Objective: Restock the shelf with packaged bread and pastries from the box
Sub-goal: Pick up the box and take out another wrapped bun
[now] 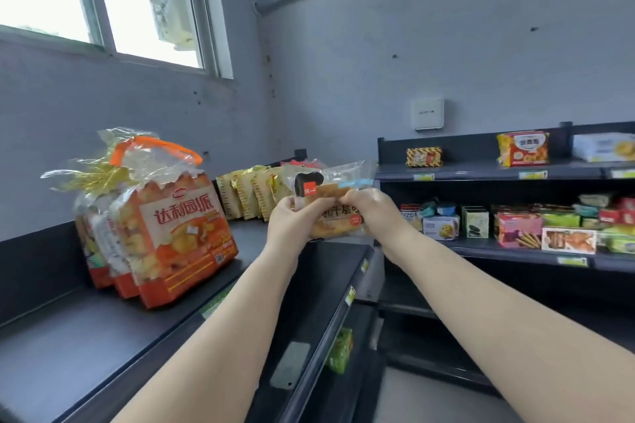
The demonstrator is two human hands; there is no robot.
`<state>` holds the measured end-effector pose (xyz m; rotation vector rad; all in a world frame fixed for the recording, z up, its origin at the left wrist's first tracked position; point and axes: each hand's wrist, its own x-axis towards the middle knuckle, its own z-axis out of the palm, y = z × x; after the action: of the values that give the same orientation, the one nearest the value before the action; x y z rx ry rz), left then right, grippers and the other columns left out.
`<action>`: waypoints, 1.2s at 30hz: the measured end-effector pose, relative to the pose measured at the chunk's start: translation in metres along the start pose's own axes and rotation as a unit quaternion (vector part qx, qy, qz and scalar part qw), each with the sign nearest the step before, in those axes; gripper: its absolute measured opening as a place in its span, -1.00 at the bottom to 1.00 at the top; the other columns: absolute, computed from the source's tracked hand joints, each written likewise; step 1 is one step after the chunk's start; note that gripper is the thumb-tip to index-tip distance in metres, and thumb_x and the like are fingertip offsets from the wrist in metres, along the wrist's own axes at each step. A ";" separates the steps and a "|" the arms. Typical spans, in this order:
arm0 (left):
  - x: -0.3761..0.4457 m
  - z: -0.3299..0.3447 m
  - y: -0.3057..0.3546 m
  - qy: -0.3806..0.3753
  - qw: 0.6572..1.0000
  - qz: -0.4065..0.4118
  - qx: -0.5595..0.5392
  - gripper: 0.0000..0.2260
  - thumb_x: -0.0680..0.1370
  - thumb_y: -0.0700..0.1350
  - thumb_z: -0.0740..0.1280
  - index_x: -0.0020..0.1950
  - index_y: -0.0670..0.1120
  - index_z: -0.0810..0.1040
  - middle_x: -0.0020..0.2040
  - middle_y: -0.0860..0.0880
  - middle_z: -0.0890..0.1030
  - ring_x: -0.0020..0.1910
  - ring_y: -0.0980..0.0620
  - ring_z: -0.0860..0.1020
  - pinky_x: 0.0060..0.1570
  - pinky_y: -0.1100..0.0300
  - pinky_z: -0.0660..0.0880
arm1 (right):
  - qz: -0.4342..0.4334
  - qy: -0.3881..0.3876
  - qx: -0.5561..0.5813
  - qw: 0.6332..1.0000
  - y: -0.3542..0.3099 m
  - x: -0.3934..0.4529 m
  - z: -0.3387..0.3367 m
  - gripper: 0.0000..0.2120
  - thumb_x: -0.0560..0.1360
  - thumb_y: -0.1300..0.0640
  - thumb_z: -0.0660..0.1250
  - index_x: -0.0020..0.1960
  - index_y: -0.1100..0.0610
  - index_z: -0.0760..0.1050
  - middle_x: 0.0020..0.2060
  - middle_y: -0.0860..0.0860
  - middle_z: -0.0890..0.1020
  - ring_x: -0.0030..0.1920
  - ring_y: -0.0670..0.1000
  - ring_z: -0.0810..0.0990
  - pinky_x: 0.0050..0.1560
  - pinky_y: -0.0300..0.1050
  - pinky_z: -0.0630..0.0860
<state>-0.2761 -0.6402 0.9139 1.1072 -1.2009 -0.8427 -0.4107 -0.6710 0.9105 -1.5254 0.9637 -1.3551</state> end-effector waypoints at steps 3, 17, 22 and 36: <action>0.020 0.012 -0.016 -0.028 1.000 -0.004 -0.007 -0.67 0.35 -0.04 0.52 0.06 -0.10 0.58 -0.04 -0.07 0.69 -0.03 -0.02 0.66 0.08 0.03 0.59 | 0.009 0.050 -0.026 0.998 0.016 0.010 -0.009 -0.66 0.38 -0.04 0.32 0.04 0.14 0.58 0.01 0.13 0.66 0.09 0.11 0.61 0.19 0.09 0.52; 0.129 0.094 -0.074 -0.085 0.995 -0.040 -0.032 -0.66 0.38 -0.06 0.52 0.09 -0.09 0.53 -0.08 -0.01 0.67 -0.17 0.07 0.65 -0.28 0.29 0.54 | 0.054 0.126 -0.056 0.989 0.076 0.102 -0.075 -0.41 0.23 -0.19 0.37 0.16 0.13 0.50 0.05 0.07 0.63 0.12 0.08 0.58 0.22 0.09 0.49; 0.189 0.127 -0.087 -0.055 0.998 -0.023 -0.015 -0.59 0.36 -0.05 0.52 0.14 -0.12 0.53 0.00 -0.07 0.67 -0.05 -0.02 0.66 0.00 0.08 0.61 | 0.033 0.082 -0.034 0.996 0.094 0.167 -0.105 -0.82 0.49 0.06 0.32 0.02 0.13 0.52 -0.08 0.08 0.65 -0.02 0.05 0.62 0.07 0.00 0.56; 0.334 0.199 -0.135 0.016 0.999 -0.036 0.032 -0.59 0.34 -0.01 0.52 0.12 -0.11 0.53 0.01 -0.05 0.66 -0.03 0.02 0.64 -0.03 0.15 0.60 | 0.043 0.028 -0.013 0.999 0.163 0.333 -0.162 -0.64 0.46 0.07 0.35 0.19 0.24 0.50 0.03 0.14 0.65 0.09 0.12 0.61 0.15 0.02 0.52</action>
<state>-0.3980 -1.0319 0.8787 1.2185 -1.1747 -0.8434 -0.5356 -1.0546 0.8749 -1.4542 1.0733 -1.3358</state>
